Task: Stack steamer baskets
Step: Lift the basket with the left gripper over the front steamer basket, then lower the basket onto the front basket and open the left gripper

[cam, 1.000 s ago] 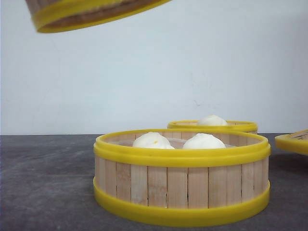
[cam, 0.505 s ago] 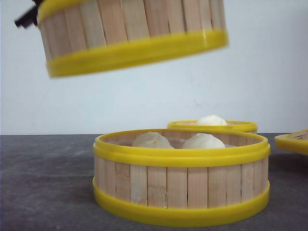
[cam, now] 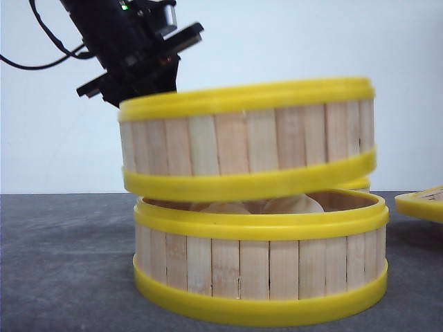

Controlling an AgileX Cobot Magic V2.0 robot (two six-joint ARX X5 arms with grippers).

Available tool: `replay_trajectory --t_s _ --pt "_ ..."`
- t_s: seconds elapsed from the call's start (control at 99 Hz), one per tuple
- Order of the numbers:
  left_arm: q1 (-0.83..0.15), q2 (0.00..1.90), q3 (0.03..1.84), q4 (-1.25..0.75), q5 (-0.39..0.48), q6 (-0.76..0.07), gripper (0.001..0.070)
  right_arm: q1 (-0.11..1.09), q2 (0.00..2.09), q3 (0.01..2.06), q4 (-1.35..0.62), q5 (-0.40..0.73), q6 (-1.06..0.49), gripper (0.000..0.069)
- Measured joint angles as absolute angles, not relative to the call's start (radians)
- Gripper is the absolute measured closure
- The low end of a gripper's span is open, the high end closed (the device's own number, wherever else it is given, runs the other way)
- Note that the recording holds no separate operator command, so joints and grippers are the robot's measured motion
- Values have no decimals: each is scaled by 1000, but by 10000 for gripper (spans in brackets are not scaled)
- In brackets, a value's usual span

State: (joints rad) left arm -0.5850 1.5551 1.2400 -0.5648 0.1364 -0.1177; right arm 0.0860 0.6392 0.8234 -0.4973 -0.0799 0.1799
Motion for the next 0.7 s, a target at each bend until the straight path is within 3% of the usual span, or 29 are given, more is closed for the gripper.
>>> replay_trajectory --t_s 0.697 --pt "-587 1604 1240 -520 141 -120 682 86 640 823 -498 -80 180 272"
